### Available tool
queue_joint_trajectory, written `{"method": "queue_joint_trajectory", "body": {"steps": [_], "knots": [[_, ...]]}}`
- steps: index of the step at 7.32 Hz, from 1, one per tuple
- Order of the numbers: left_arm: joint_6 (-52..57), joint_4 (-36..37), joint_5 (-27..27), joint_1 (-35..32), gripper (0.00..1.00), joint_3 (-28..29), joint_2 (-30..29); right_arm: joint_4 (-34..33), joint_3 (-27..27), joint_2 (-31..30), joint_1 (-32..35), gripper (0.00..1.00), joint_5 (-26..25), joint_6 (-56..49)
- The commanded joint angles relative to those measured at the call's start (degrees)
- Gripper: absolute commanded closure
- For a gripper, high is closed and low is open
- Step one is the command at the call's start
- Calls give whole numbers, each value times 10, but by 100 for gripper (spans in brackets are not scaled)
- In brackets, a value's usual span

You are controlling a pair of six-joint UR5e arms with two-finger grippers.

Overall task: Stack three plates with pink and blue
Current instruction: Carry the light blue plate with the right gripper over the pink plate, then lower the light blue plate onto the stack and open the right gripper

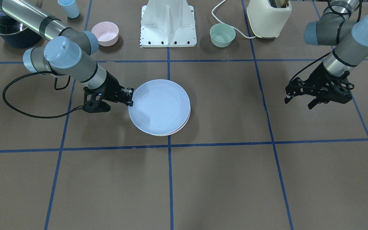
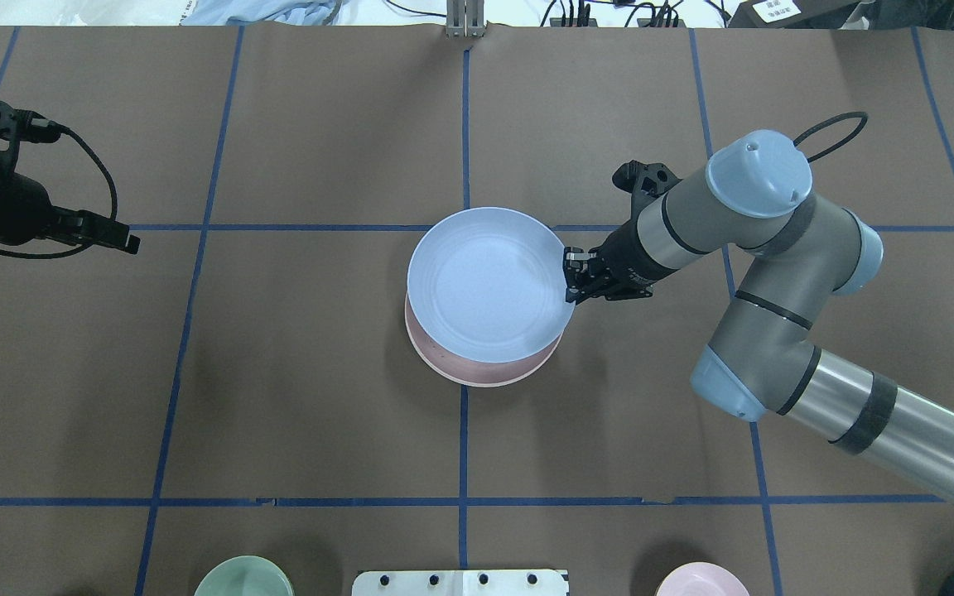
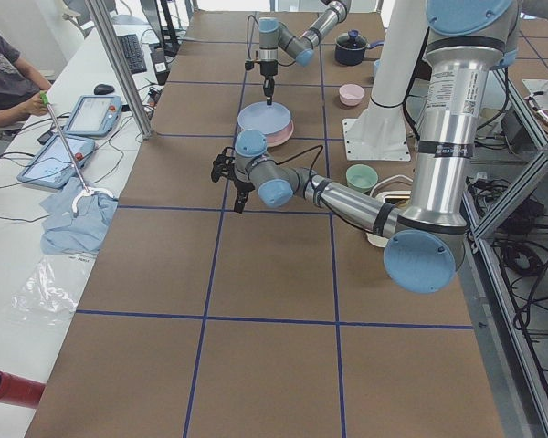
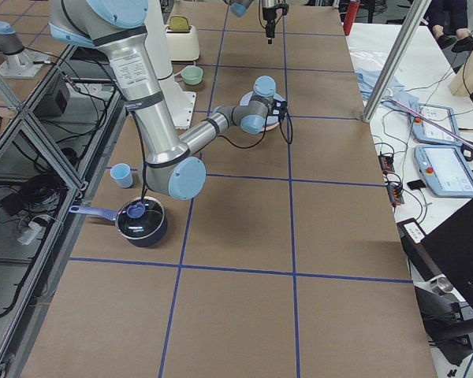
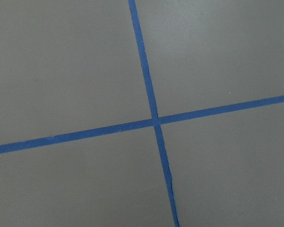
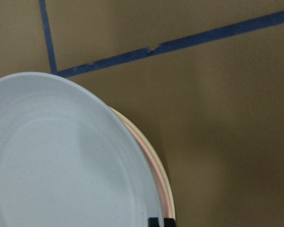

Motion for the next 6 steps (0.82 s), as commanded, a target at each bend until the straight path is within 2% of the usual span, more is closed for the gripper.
{"method": "queue_joint_trajectory", "body": {"steps": [1, 2, 5, 6], "knots": [[0, 0, 0, 0, 0, 1, 0, 0, -2, 2, -4, 76, -2, 0], [0, 1, 0, 0, 0, 1, 0, 0, -1, 3, -4, 1, -2, 1], [1, 0, 1, -4, 0, 1, 0, -4, 19, -4, 27, 0, 8, -1], [17, 0, -1, -19, 0, -2, 16, -51, 35, -19, 73, 0, 34, -7]]}}
